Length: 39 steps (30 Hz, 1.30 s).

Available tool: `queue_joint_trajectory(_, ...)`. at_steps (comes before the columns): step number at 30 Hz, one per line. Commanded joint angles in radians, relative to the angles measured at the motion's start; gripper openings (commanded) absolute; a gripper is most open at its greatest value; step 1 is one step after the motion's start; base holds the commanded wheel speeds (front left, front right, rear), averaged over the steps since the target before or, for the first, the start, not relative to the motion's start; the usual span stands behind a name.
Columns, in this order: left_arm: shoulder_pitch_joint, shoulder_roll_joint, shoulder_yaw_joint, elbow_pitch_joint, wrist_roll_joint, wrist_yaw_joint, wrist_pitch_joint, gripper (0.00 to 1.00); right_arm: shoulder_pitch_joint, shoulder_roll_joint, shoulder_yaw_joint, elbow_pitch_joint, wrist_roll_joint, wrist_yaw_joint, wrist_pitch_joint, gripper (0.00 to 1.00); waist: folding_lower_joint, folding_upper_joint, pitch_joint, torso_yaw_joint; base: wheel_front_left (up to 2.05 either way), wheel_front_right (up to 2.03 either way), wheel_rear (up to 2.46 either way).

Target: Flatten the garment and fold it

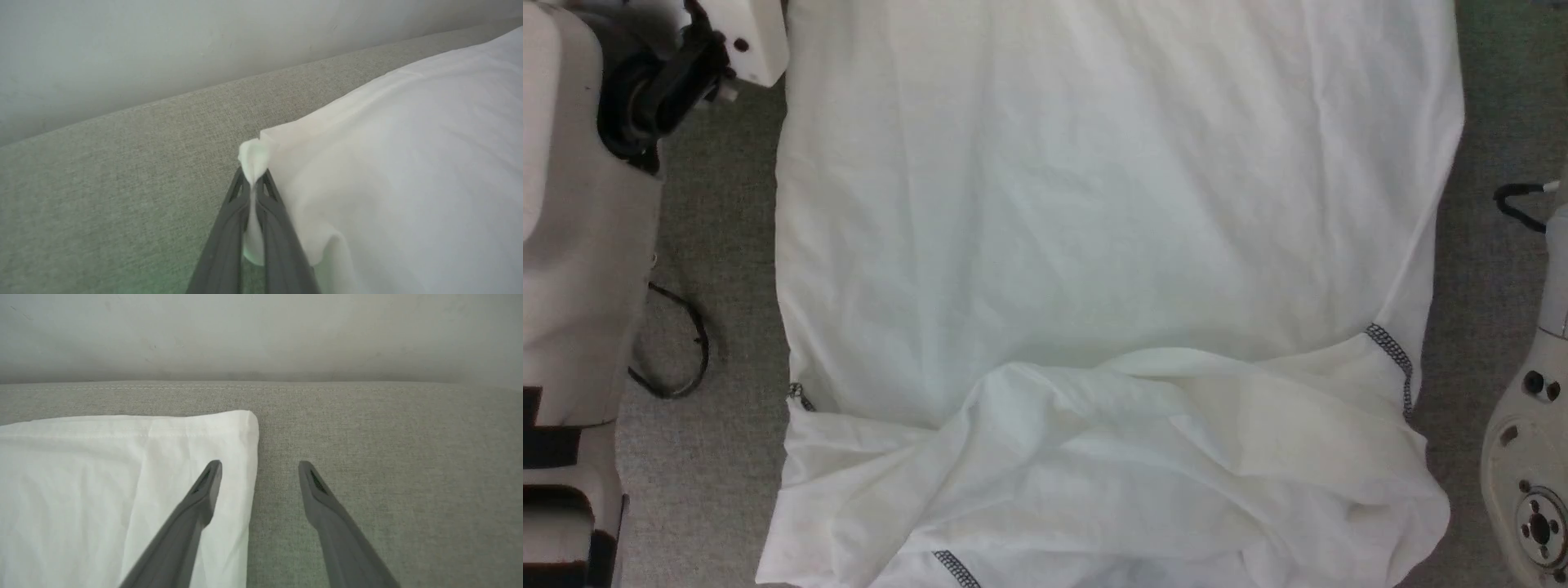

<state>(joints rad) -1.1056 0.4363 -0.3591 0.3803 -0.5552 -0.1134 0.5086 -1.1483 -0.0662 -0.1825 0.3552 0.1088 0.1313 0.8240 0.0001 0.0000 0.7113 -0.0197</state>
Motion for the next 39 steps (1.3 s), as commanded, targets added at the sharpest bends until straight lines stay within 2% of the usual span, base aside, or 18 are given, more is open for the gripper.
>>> queue_joint_trajectory(1, -0.021, -0.011, -0.008, -0.009, -0.002, 0.001, -0.008, 0.0, -0.034, 0.008, -0.018, 0.014, -0.036, -0.001, 0.004, 1.0, -0.0001, 0.0, 0.037, 0.031, 0.0, 0.0, 0.0)
queue_joint_trajectory(8, -0.038, -0.032, -0.022, -0.019, -0.005, 0.0, -0.019, 0.0, -0.066, 0.015, -0.061, 0.037, -0.08, -0.001, -0.003, 1.0, -0.0001, 0.0, 0.074, 0.056, 0.0, 0.0, 0.0)
queue_joint_trajectory(12, -0.04, -0.04, -0.03, -0.014, -0.008, -0.001, -0.029, 0.0, -0.073, 0.016, -0.051, 0.061, -0.068, -0.001, 0.002, 1.0, -0.0001, 0.0, 0.085, 0.068, 0.0, 0.0, 0.0)
queue_joint_trajectory(13, -0.04, -0.04, -0.031, -0.012, -0.009, -0.001, -0.03, 0.0, -0.074, 0.016, -0.047, 0.066, -0.061, -0.001, 0.004, 0.93, -0.0001, 0.0, 0.086, 0.069, 0.0, 0.0, 0.0)
queue_joint_trajectory(14, -0.04, -0.041, -0.031, -0.01, -0.011, -0.001, -0.033, 0.0, -0.075, 0.016, -0.044, 0.072, -0.055, -0.001, 0.008, 0.44, -0.0001, 0.0, 0.086, 0.071, 0.0, 0.0, 0.0)
queue_joint_trajectory(15, -0.04, -0.04, -0.031, -0.008, -0.013, -0.002, -0.035, 0.0, -0.076, 0.016, -0.044, 0.077, -0.051, -0.001, 0.013, 0.19, -0.0001, 0.0, 0.086, 0.072, 0.0, 0.0, 0.0)
queue_joint_trajectory(16, -0.04, -0.039, -0.031, -0.007, -0.014, -0.002, -0.038, 0.0, -0.078, 0.016, -0.041, 0.078, -0.047, -0.001, 0.013, 0.0, -0.0001, 0.0, 0.085, 0.073, 0.0, 0.0, 0.0)
queue_joint_trajectory(21, -0.038, -0.028, -0.019, -0.008, -0.015, -0.003, -0.082, 0.0, -0.082, 0.016, -0.028, 0.055, -0.057, -0.001, -0.027, 0.0, -0.0001, 0.0, 0.069, 0.071, 0.0, 0.0, 0.0)
queue_joint_trajectory(26, -0.039, -0.018, 0.023, -0.016, -0.01, 0.012, -0.196, 0.0, -0.076, 0.011, 0.001, 0.006, -0.027, -0.001, -0.096, 0.0, -0.0001, 0.0, 0.038, 0.059, 0.0, 0.0, 0.0)
queue_joint_trajectory(39, -0.003, 0.008, 0.084, -0.033, -0.018, 0.002, -0.453, 0.0, 0.019, -0.106, 0.055, -0.105, 0.132, -0.001, -0.229, 0.0, -0.0001, 0.0, -0.11, 0.04, 0.0, 0.0, 0.0)
